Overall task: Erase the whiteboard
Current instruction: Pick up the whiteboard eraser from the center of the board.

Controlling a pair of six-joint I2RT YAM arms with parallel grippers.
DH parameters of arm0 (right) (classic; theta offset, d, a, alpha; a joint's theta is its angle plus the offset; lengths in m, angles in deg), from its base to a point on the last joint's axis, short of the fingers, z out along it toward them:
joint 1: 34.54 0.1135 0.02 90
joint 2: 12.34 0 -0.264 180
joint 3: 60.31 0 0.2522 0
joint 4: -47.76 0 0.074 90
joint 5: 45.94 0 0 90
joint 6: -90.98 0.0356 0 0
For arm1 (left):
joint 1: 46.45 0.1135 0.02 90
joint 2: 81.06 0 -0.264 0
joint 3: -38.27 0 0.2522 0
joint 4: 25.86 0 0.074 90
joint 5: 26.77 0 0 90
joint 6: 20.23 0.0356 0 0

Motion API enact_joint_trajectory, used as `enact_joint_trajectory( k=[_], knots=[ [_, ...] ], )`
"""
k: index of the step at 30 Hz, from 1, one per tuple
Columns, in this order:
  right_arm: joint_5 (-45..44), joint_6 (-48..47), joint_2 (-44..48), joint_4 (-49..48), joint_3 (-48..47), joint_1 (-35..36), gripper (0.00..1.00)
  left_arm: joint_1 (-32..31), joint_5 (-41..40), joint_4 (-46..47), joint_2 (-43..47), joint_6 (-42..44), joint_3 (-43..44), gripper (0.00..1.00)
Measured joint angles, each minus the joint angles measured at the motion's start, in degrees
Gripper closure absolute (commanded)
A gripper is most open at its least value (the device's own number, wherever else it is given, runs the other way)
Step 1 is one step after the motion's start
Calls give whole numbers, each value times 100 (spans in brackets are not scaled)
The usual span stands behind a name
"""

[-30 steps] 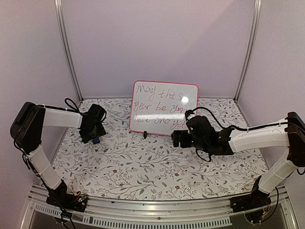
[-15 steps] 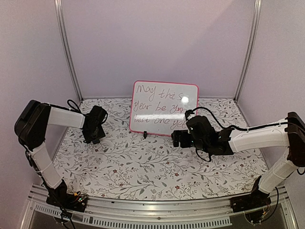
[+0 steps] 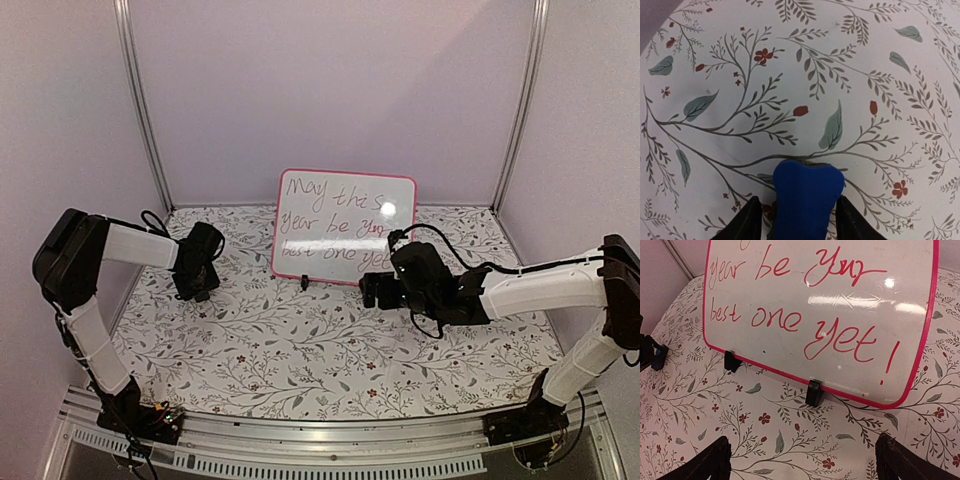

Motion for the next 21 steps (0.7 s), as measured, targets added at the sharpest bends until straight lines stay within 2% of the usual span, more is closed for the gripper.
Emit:
enact_joint_trajectory(
  k=[8, 13, 21],
  knots=[
    [0, 0, -44, 0, 0, 0, 1, 7, 37, 44, 0, 7, 0, 60],
    [2, 2, -63, 2, 0, 0, 1, 11, 48, 96, 0, 2, 0, 70],
    [2, 2, -63, 2, 0, 0, 1, 15, 55, 155, 9, 9, -20, 74]
  ],
)
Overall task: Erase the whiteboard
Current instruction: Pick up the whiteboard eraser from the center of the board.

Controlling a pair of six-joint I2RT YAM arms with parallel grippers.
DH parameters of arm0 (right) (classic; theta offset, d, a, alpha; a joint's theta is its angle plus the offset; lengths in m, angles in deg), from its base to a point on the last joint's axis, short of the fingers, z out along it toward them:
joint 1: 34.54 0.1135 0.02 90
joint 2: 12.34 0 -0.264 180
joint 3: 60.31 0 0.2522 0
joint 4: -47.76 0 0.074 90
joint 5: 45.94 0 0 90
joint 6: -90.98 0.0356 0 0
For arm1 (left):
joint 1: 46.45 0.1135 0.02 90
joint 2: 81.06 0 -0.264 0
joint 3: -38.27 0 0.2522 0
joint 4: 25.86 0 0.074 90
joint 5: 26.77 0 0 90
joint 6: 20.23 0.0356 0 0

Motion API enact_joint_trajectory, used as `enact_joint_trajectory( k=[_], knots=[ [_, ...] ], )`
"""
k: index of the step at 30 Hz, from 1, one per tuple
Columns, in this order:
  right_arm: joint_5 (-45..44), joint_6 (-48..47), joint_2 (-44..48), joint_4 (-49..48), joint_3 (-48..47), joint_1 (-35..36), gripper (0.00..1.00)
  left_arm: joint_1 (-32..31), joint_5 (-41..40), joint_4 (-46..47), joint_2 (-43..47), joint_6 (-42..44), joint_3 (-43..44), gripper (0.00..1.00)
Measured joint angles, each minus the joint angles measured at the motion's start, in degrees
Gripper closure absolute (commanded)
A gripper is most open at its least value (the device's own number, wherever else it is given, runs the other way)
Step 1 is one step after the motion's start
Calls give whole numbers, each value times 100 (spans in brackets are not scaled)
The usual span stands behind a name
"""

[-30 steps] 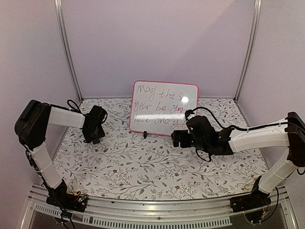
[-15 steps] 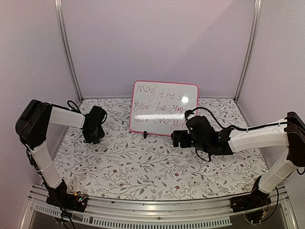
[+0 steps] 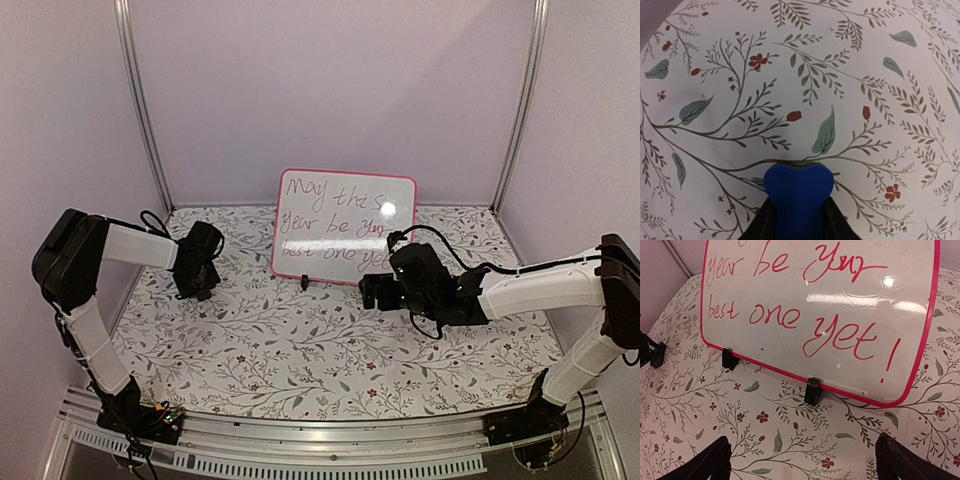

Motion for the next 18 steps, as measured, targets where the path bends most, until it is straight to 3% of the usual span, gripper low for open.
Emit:
enact_joint_trajectory(
  k=[8, 18],
  knots=[
    [0, 4, 0, 0, 0, 0, 1, -15, 138, 59, 258, 26, -122, 79],
    [0, 74, -63, 7, 0, 0, 1, -146, 474, 146, 1209, 219, -142, 80]
  ],
)
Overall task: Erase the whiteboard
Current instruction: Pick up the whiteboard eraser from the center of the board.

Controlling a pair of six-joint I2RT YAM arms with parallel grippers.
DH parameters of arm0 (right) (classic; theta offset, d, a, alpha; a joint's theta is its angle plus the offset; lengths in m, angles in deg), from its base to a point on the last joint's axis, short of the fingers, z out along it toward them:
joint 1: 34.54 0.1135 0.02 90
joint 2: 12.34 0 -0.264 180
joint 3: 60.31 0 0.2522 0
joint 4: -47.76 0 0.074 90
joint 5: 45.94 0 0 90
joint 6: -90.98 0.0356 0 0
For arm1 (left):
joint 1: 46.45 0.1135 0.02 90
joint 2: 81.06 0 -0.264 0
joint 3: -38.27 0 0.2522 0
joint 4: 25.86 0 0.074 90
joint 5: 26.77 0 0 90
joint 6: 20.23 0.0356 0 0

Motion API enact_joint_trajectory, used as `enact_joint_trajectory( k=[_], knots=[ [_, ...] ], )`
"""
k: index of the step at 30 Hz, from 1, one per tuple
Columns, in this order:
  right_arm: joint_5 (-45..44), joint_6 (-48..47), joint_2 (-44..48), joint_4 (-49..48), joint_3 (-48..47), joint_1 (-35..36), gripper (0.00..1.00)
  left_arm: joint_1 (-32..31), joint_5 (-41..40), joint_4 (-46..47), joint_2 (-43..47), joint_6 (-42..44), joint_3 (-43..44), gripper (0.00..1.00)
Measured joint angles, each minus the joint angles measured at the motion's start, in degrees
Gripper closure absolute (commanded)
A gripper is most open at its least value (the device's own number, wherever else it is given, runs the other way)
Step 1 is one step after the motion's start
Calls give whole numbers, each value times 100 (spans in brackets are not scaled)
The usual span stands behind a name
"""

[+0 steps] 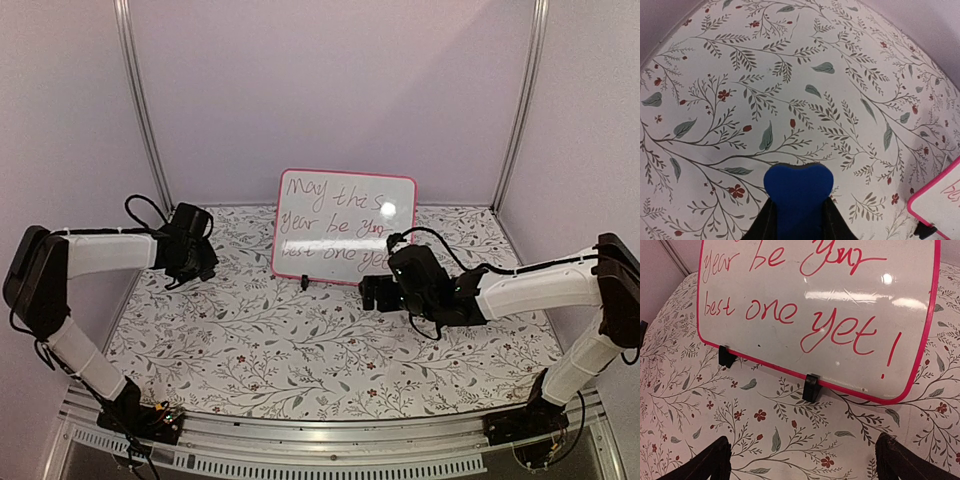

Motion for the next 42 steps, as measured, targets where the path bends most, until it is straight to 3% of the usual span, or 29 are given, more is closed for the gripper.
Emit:
enact_joint_trajectory(
  k=[10, 24, 42],
  knots=[
    [13, 131, -284, 208, -238, 0, 1, -216, 494, 474, 1309, 385, -350, 82],
    [157, 367, -1281, 935, -1303, -2, 3, -398, 852, 437, 1580, 745, -356, 85],
    [-271, 837, -2356, 1414, -2124, -83, 36, -509, 894, -142, 2479, 1252, -107, 84]
  ],
)
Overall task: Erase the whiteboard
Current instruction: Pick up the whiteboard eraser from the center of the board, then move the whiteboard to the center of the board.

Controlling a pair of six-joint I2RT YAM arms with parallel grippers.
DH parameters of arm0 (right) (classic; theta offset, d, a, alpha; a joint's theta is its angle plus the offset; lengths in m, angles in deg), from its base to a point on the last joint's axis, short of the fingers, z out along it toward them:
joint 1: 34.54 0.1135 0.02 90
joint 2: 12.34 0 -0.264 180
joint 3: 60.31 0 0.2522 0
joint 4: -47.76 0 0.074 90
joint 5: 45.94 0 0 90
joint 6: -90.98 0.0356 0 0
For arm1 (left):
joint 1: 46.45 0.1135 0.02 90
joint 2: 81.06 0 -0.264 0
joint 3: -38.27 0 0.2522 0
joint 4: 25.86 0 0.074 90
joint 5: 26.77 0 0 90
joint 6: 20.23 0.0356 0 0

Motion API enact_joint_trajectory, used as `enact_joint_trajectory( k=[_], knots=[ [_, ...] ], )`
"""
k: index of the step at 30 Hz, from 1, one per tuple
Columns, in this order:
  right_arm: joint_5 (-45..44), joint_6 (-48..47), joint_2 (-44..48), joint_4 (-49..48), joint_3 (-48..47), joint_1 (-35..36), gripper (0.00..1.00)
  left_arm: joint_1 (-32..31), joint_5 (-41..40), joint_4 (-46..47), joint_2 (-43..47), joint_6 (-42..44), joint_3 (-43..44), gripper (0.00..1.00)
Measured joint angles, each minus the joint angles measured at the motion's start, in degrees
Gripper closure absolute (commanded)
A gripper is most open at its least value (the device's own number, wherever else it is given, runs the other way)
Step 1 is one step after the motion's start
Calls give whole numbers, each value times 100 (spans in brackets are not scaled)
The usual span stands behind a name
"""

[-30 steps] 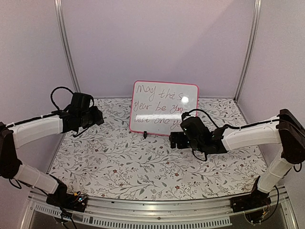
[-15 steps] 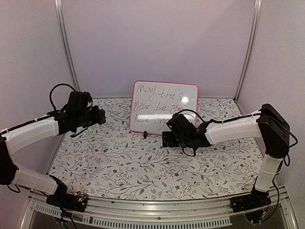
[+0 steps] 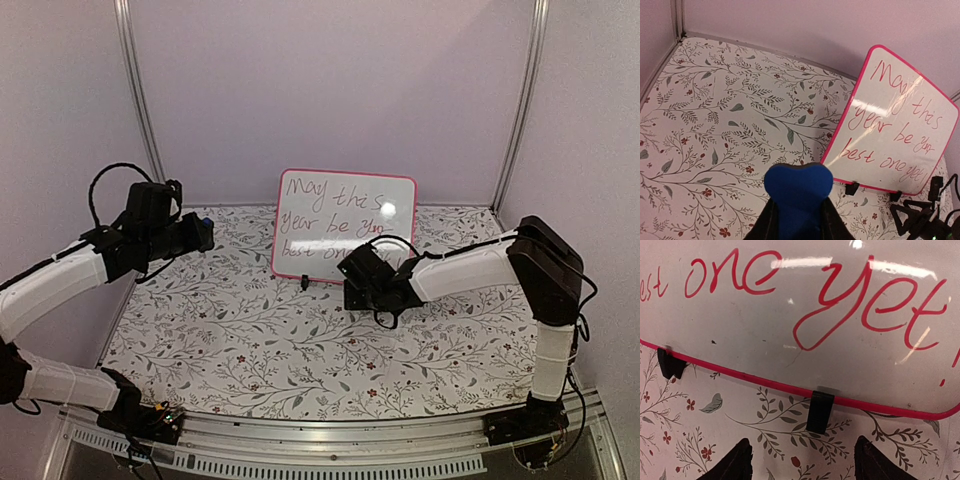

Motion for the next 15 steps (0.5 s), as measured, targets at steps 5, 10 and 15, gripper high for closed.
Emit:
enact_joint_trajectory(
  k=[5, 10, 15],
  knots=[
    [-175, 39, -221, -17, -144, -48, 47, -2, -11, -138, -2, 151, 61, 84],
    [-267, 94, -396, -4, -216, -120, 53, -2, -39, -175, -2, 249, 122, 84],
    [-361, 109, -509, -4, -295, -149, 57, -2, -72, -173, -4, 299, 122, 84]
  ],
)
